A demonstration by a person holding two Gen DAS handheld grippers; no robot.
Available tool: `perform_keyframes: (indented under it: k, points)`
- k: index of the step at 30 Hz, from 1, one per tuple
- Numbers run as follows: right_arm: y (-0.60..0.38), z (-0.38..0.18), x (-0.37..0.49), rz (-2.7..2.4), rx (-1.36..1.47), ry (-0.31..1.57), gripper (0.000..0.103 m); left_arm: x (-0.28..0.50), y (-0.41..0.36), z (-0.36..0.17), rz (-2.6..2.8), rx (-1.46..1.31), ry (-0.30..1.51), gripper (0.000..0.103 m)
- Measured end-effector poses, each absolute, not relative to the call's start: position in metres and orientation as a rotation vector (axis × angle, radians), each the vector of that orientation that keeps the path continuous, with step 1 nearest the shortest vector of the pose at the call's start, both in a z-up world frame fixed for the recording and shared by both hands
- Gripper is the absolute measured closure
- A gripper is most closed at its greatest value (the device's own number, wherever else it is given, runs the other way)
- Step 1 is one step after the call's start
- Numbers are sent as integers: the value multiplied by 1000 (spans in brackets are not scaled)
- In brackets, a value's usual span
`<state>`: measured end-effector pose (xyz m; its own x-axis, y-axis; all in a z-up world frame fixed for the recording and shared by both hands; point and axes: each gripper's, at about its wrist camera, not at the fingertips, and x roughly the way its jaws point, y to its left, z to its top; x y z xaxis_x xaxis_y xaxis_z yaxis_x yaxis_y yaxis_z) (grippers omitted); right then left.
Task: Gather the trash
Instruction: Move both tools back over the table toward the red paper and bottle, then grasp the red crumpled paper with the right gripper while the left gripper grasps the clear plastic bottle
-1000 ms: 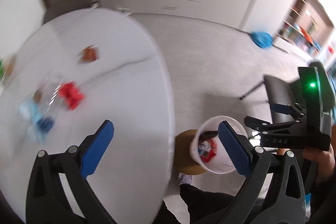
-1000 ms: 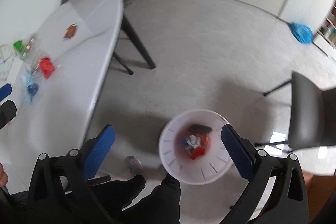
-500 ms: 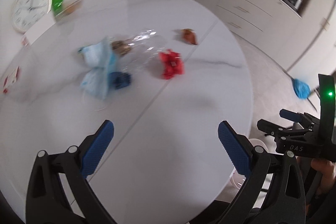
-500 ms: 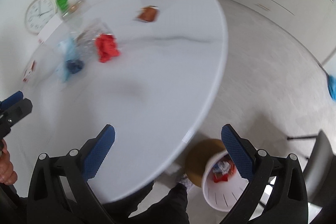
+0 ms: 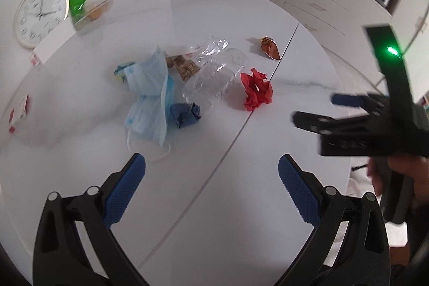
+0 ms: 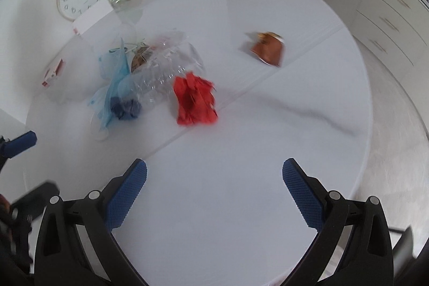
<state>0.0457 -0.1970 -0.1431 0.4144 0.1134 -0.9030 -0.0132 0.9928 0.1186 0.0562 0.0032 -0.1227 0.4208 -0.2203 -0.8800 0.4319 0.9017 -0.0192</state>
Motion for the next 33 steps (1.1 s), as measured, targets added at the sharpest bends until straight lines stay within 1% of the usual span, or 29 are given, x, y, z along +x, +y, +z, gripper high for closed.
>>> perform_keyframes:
  k: [3,5,8,9,10,11,13,15,17,27,29,32,33]
  points:
    - [-188,-158,71,98,43,1150,3,73,2,-127,-433,246,1063,8]
    - [-185,-168,84,112,11,1158,7,86,1,-130,-445,259,1070,8]
    - [-182,-183,98,133,-4,1187,16,102,-2,-135,-457,291,1069,8]
    - [-181,-189,102,147,-4,1203,22,109,-3,-137,-462,306,1068,8]
    - [-181,-191,103,157,-4,1209,32,113,-5,-138,-466,314,1066,8]
    - [-182,-192,104,169,-1,1212,37,118,-6,-139,-475,320,1063,8]
    - [-186,-191,103,186,16,1207,61,128,-12,-141,-498,336,1057,8]
    - [-193,-188,99,189,41,1204,66,138,-18,-144,-526,355,1054,8]
    - [-204,-184,94,193,85,1206,68,149,-29,-150,-561,396,1058,8]
    - [-263,-168,47,108,236,1195,68,183,-77,-189,-690,593,1095,9]
    - [-274,-168,39,88,257,1192,67,189,-84,-198,-693,624,1108,14]
    - [-283,-169,30,66,283,1191,67,195,-93,-211,-693,651,1128,16]
    - [-285,-170,29,61,287,1191,67,196,-95,-214,-694,660,1128,21]
